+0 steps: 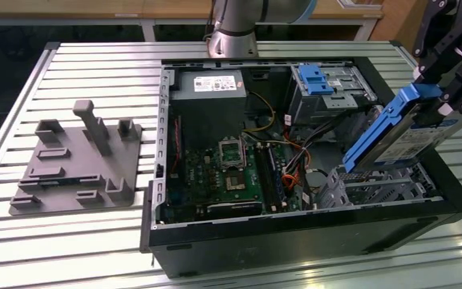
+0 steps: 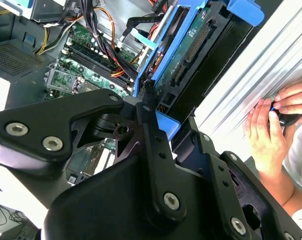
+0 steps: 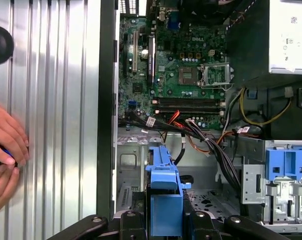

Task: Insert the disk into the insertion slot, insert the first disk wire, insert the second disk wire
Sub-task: 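Insert the disk into the insertion slot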

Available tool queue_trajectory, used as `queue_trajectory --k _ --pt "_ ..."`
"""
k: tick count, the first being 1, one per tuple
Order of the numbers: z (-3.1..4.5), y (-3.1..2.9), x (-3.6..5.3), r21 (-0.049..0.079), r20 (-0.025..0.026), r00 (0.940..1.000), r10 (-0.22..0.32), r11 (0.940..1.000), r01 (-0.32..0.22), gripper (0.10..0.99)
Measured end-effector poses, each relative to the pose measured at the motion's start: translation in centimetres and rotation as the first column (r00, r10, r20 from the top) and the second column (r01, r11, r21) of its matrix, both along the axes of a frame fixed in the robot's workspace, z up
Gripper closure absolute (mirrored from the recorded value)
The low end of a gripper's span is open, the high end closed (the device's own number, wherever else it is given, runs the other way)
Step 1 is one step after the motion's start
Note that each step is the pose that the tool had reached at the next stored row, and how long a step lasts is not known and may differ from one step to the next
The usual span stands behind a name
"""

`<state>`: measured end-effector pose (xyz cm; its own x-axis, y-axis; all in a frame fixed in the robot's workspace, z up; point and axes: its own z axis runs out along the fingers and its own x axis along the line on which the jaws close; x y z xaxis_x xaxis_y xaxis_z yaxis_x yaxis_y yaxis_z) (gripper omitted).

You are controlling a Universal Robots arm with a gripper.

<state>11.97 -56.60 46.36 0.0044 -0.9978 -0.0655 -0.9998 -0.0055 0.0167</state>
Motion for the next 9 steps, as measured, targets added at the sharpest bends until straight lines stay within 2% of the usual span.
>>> queue_trajectory --k 9 --pt "-0.53 0.00 0.00 0.000 0.0000 1.0000 0.001 1.0000 -0.001 0.722"
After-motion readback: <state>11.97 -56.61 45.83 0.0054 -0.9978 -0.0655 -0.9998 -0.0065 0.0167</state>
